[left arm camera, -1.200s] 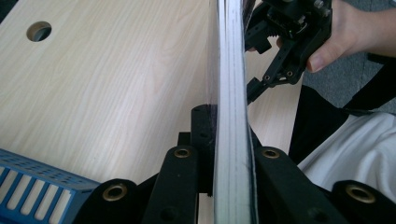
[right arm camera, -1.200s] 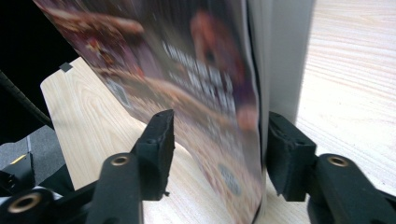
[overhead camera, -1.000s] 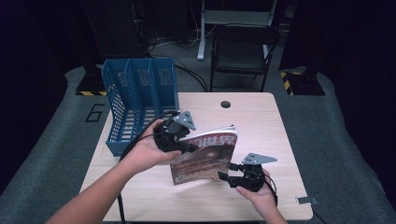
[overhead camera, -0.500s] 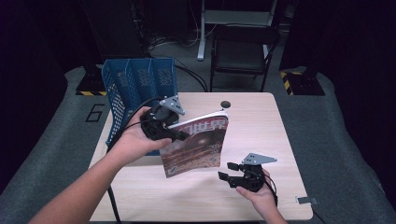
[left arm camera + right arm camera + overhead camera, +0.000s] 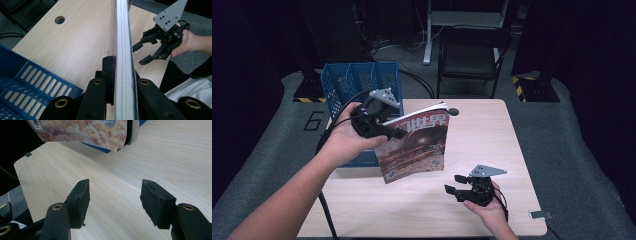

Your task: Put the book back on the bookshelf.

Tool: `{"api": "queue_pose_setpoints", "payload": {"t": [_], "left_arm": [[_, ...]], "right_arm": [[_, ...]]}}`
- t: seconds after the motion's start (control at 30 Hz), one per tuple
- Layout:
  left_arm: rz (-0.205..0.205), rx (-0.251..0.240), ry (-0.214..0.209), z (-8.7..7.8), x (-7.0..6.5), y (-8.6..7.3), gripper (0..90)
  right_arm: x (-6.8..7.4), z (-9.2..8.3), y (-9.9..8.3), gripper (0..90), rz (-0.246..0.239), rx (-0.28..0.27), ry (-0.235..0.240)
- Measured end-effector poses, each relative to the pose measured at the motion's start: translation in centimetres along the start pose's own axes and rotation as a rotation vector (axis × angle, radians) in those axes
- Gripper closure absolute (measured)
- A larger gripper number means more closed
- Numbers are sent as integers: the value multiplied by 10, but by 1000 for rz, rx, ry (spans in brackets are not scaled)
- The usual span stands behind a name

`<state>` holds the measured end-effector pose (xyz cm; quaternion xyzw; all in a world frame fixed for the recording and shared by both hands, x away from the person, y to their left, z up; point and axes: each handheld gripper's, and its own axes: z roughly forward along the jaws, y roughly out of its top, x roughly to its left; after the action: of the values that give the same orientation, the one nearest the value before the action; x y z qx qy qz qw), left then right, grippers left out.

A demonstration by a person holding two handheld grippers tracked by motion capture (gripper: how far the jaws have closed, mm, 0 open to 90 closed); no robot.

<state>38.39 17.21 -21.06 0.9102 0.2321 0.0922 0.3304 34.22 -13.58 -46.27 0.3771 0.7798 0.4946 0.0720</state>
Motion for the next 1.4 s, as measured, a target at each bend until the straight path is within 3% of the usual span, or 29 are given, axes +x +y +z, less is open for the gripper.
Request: {"api": "queue_pose_setpoints", "payload": {"t": [0.4, 1.03, 1.4], "left_arm": [[-57, -31, 60, -21, 18, -3, 842], [-166, -30, 163, -50, 53, -21, 842], [-268, -46, 225, -63, 77, -36, 842]], "right_arm": [[0, 0, -1, 406, 1, 8, -2], [3, 4, -2, 407, -21, 20, -9], [3, 4, -2, 408, -21, 24, -12]]}}
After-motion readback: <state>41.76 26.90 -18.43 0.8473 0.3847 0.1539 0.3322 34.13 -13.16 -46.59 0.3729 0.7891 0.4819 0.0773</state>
